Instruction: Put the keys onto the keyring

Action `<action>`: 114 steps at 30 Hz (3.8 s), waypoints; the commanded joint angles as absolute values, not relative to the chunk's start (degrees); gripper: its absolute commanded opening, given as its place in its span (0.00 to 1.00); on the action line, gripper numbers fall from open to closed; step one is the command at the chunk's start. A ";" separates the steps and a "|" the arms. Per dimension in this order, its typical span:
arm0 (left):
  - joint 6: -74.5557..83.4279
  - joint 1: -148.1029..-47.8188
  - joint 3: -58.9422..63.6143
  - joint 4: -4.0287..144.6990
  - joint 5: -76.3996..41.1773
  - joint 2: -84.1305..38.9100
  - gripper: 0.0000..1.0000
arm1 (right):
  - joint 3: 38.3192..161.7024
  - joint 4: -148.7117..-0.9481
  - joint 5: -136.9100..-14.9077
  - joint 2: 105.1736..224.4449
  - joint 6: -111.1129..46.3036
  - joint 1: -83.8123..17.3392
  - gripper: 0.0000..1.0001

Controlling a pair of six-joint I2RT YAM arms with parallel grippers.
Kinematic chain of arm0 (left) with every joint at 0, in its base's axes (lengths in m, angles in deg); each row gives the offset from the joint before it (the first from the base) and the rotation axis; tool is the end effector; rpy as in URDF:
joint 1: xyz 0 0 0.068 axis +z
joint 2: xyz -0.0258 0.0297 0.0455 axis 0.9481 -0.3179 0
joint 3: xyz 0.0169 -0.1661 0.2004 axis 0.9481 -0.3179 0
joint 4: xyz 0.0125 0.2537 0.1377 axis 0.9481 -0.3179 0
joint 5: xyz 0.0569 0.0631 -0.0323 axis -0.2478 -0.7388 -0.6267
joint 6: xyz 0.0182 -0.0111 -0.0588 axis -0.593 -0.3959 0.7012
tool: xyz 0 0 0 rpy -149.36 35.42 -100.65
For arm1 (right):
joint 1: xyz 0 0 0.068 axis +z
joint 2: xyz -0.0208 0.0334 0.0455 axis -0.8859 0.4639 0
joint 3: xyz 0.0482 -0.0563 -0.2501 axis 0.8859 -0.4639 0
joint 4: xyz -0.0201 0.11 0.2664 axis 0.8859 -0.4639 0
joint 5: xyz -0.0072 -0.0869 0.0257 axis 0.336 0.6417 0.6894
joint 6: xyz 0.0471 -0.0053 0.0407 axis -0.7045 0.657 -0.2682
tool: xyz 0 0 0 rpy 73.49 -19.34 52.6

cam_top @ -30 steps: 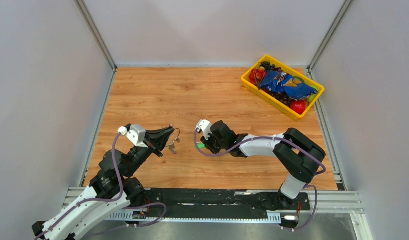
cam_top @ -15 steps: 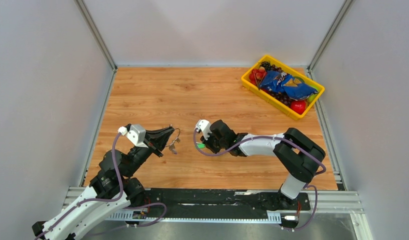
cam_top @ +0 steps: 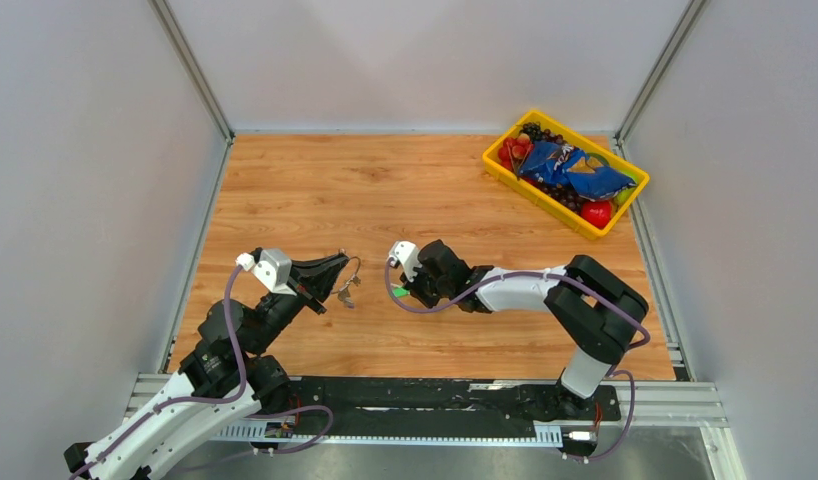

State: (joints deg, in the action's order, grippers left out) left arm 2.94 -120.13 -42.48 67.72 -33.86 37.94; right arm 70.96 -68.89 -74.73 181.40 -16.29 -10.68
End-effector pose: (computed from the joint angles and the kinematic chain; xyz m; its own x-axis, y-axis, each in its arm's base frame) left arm 0.1040 -0.1082 0.3210 0.0206 -0.2859 -0.9580 0.6678 0.7171 -0.1996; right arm 0.2171 0.2835 0.1004 -0.3044 -0.6441 -0.7018 -0.8891 0.4564 -0.0333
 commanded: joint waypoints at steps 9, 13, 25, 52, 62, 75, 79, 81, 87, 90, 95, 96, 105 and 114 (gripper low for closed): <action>3.47 -119.98 -42.02 69.91 -32.31 38.07 0.00 | 71.47 -69.14 -78.39 174.35 -19.51 -9.62 0.00; 3.41 -119.93 -42.06 70.09 -31.91 38.57 0.00 | 69.74 -69.63 -81.91 166.58 -22.28 -9.11 0.00; 2.21 -119.93 -41.20 71.62 -27.84 37.29 0.00 | 73.95 -81.79 -101.20 146.33 -22.72 -8.96 0.00; 0.51 -119.97 -42.82 79.05 -9.98 38.85 0.00 | 90.36 -65.10 -126.59 156.94 -60.52 -7.46 0.00; 0.49 -119.98 -43.28 80.42 -6.68 39.69 0.00 | 90.99 -63.73 -123.75 157.95 -64.09 -7.15 0.00; 0.59 -119.92 -43.87 81.96 -3.50 40.76 0.00 | 91.79 -63.42 -121.21 158.94 -66.72 -7.16 0.00; 0.75 -119.97 -44.22 82.73 -2.71 41.19 0.01 | 91.69 -63.42 -120.80 159.06 -67.05 -7.11 0.00; 0.77 -119.98 -44.33 82.89 -2.56 41.47 0.00 | 91.70 -63.42 -120.51 158.90 -67.19 -7.16 0.00; 1.02 -119.93 -44.58 83.29 -2.15 42.13 0.00 | 91.24 -63.42 -119.65 158.66 -67.61 -7.12 0.00; 1.03 -119.97 -44.56 83.41 -1.95 42.33 0.01 | 90.98 -63.34 -119.21 158.59 -68.05 -7.15 0.00; 1.12 -119.98 -44.59 83.59 -1.18 42.31 0.00 | 91.17 -63.01 -118.22 158.54 -69.26 -7.11 0.00; 1.12 -119.98 -44.64 83.65 -1.15 42.33 0.01 | 91.05 -62.87 -118.01 158.55 -69.67 -7.08 0.00; 0.97 -119.98 -45.02 83.98 -1.34 42.62 0.00 | 90.78 -62.55 -116.46 158.28 -71.17 -7.19 0.00; 0.62 -119.98 -45.69 84.20 -2.30 43.59 0.01 | 89.97 -62.55 -115.93 158.39 -72.93 -7.16 0.00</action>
